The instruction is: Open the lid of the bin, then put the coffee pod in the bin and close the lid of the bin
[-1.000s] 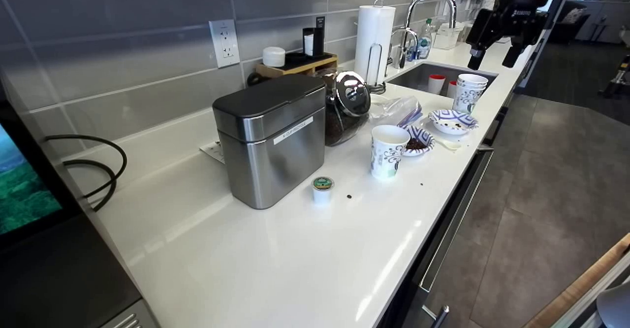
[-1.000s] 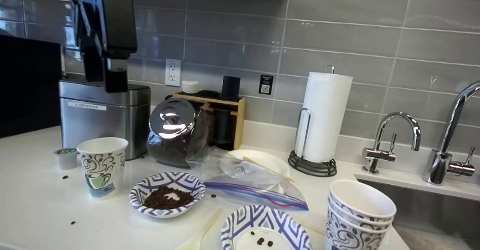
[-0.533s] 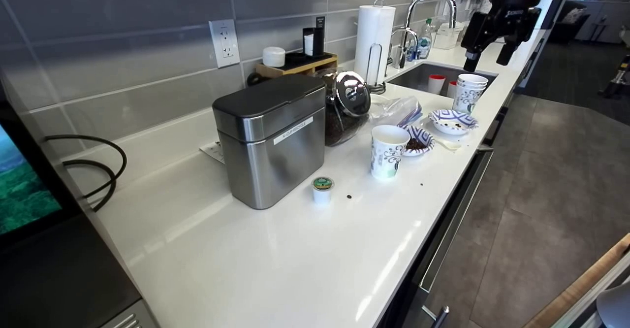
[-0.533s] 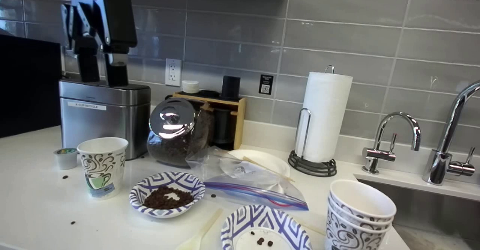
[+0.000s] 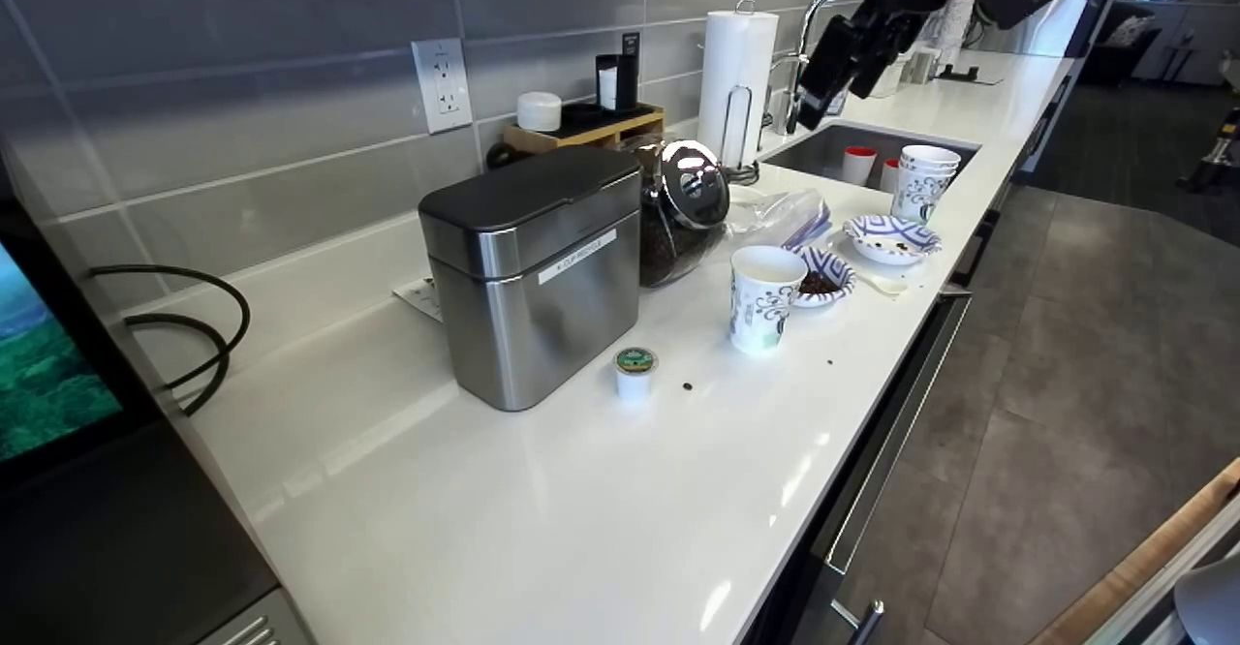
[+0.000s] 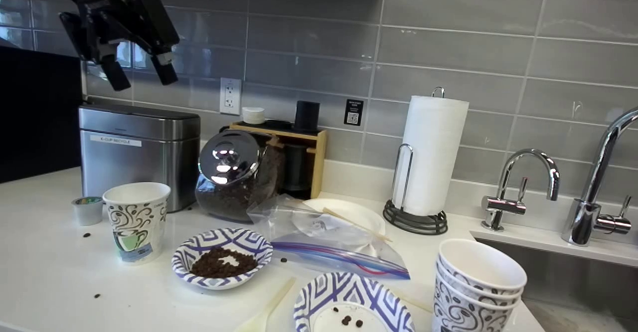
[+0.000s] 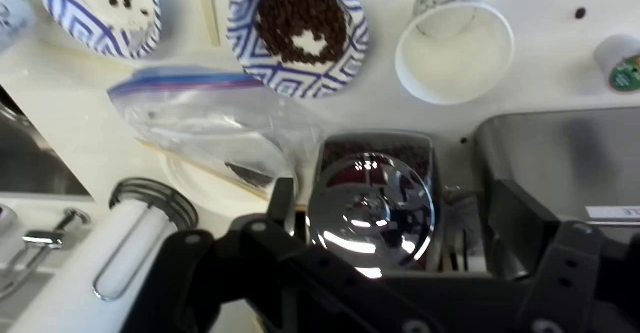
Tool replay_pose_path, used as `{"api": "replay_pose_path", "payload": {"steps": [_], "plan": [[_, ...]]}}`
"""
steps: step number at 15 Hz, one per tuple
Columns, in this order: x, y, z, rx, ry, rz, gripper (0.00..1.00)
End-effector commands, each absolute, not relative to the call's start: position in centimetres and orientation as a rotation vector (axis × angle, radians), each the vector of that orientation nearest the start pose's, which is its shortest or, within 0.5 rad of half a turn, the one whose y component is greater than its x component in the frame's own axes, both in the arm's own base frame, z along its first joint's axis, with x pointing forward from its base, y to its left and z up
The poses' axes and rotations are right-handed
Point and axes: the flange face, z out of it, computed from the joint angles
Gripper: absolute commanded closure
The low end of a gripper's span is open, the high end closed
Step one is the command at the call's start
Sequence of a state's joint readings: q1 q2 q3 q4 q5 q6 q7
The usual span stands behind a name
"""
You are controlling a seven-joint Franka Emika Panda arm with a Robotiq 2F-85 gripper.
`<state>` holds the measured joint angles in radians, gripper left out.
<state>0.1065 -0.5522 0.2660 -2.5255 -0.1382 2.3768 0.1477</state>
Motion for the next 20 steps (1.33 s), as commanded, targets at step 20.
{"api": "replay_pose_path", "payload": {"steps": [20], "plan": [[37.7,25.8,46.0,-2.821,-1.254,-0.876,0.00]]}}
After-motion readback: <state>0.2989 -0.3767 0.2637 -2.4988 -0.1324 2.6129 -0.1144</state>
